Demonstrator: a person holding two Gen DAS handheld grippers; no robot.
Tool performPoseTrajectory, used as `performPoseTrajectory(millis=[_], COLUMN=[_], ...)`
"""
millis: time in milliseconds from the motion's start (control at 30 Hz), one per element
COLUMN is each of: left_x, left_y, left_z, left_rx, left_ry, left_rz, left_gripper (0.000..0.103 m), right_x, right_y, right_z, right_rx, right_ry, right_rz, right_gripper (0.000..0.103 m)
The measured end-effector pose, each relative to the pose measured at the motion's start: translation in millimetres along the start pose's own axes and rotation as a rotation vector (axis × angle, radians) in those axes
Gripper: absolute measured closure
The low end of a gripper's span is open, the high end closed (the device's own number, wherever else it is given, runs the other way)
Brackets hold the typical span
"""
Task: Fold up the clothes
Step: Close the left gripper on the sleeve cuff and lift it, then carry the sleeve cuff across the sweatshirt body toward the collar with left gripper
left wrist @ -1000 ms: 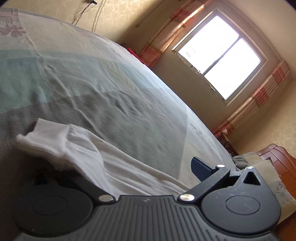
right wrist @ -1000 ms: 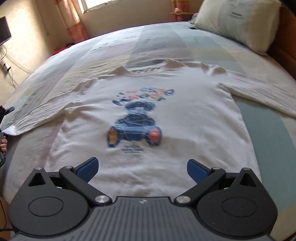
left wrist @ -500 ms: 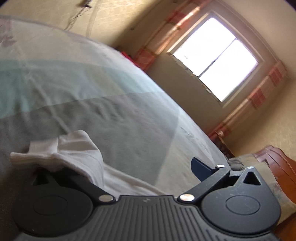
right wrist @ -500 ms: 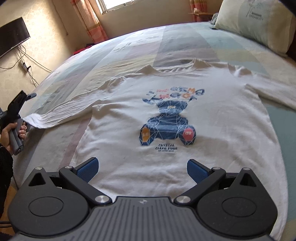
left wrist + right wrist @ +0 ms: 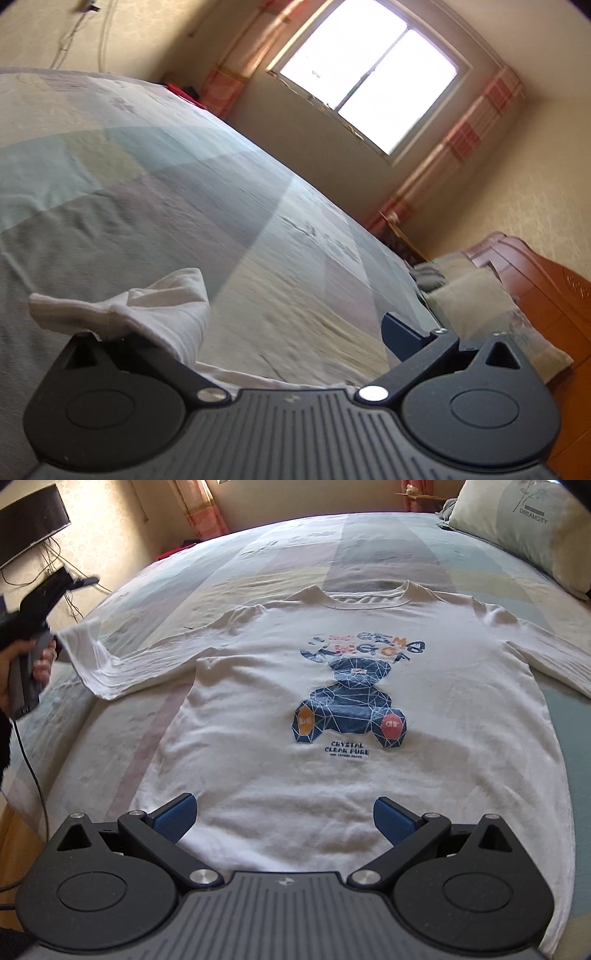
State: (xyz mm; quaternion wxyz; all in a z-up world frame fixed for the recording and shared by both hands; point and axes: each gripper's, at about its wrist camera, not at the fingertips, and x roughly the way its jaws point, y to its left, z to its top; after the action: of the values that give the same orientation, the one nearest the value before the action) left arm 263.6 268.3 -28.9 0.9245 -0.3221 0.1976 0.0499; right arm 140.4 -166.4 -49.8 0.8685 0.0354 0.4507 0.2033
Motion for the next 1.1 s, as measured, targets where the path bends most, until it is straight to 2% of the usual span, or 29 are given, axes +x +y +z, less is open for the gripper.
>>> performPoseTrajectory(millis=[200, 500, 833, 1100], left_x=[12.1, 32.7, 65.7, 91.3], left_y=[-38.2, -105.0, -174.1, -220.5], left_z=[-1.2, -14.3, -45.8, -85.4], left_rx=[0.04, 0.107, 0.17, 0.196], left_ry=[0.034, 0.086, 0.191, 0.216], left_rz=[-0.034, -0.109, -0.162, -0.183], left_gripper=[0.001, 0.001, 0.001, 0.001], right_x=[1.9, -7.5, -7.9, -16.4], right_y=[-0.5, -22.9, -26.5, -42.4], right_z=[-7.2, -17.0, -25.5, -27.6], right_rx=[-0.024, 0.013, -0.023, -0.043], right_ry=[0.027, 0.003, 0.033, 0.034], right_rz=[0.036, 0.048, 0.034, 0.035], right_gripper=[0.0, 0.0, 0.0, 0.0])
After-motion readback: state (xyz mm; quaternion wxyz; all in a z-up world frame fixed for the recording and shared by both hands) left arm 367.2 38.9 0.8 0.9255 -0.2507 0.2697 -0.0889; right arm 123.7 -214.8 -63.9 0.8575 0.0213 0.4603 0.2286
